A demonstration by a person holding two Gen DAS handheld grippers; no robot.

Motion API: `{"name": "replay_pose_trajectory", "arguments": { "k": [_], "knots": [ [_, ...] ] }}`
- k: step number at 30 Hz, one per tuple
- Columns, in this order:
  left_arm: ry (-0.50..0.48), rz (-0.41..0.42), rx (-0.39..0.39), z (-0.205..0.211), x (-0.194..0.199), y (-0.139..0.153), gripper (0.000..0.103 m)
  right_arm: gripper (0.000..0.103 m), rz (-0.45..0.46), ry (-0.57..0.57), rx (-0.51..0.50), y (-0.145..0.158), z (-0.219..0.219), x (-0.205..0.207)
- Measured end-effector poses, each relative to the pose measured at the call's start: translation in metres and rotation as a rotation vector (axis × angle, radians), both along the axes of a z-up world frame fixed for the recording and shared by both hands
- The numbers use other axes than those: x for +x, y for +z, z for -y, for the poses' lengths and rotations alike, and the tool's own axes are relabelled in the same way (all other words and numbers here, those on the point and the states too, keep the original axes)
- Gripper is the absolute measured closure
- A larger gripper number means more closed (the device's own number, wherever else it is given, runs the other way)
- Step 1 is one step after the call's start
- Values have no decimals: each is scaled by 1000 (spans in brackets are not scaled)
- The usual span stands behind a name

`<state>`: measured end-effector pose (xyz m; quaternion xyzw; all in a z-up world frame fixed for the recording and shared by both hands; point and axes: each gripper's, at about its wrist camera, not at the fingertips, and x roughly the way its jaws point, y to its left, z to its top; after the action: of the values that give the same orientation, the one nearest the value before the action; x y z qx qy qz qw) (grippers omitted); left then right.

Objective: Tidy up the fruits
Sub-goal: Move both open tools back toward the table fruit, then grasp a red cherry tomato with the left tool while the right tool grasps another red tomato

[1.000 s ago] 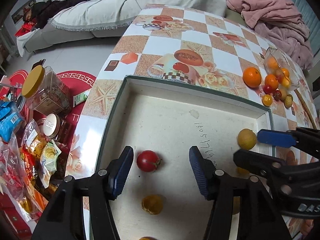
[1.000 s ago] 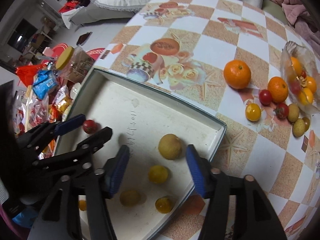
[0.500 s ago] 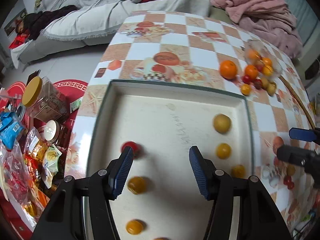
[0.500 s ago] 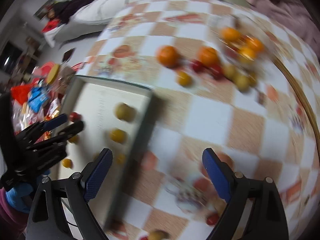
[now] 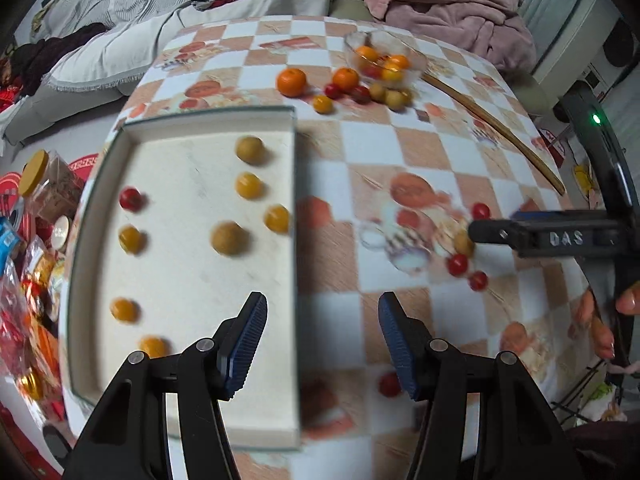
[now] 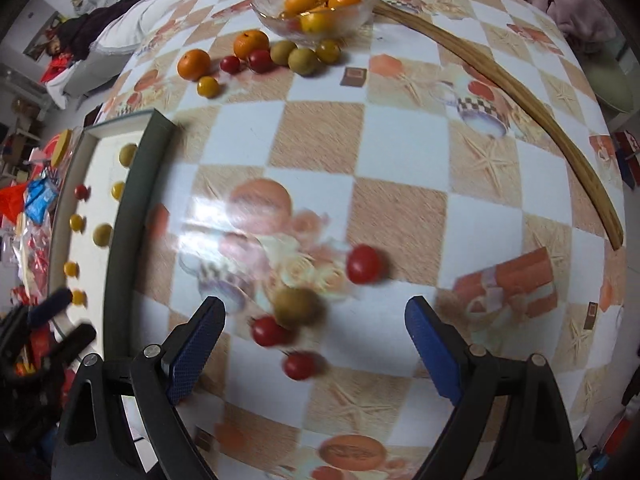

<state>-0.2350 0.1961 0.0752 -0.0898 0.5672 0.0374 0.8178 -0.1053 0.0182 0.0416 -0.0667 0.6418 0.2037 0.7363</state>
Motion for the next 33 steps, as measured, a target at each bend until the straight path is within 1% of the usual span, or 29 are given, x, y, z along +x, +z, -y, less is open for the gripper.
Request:
{"name": "replay_pose_trajectory", "arguments": {
  "k": [3,5,7,9,10,13,18,24,25,27,28,29,30,31,32,33],
  "knots": [
    [42,-24,12,24,-11,-5,44,10,-1,50,1,-5,8,0],
    [96,-29,15,36,-18,-8,44,10,-5,89,6,-7,12,0],
    [145,-37,7,44,-23,-14,44,10,3,136,-12,-10,13,0],
    [184,-44,28,52,-27,-21,44,10,22,172,-30,-11,16,-1],
    [203,-57,41,56,-30,-25,44,10,27,178,-35,-11,19,-2],
    [243,-72,47,62,-37,-32,44,10,45,168,-61,-15,32,-2],
    [272,-105,59,63,-46,-51,44,10,46,181,-93,-29,40,-1],
    [295,-102,61,59,-40,-66,44,9,117,222,-89,-30,26,5],
    [296,-100,68,60,-39,-67,44,8,128,227,-97,-32,25,7],
    [287,-92,83,63,-38,-67,44,0,124,225,-100,-36,24,13],
    [284,-87,81,64,-38,-68,40,0,128,219,-105,-37,24,15],
    [279,-82,65,65,-38,-68,28,0,138,213,-130,-39,25,16],
    [281,-86,65,66,-39,-70,23,0,146,213,-136,-39,24,15],
    [285,-91,74,67,-39,-71,22,0,148,212,-133,-39,25,15],
    [280,-84,88,70,-39,-72,18,0,151,213,-133,-39,26,15],
    [274,-89,79,71,-39,-73,14,0,153,216,-134,-40,26,15]
  ]
}}
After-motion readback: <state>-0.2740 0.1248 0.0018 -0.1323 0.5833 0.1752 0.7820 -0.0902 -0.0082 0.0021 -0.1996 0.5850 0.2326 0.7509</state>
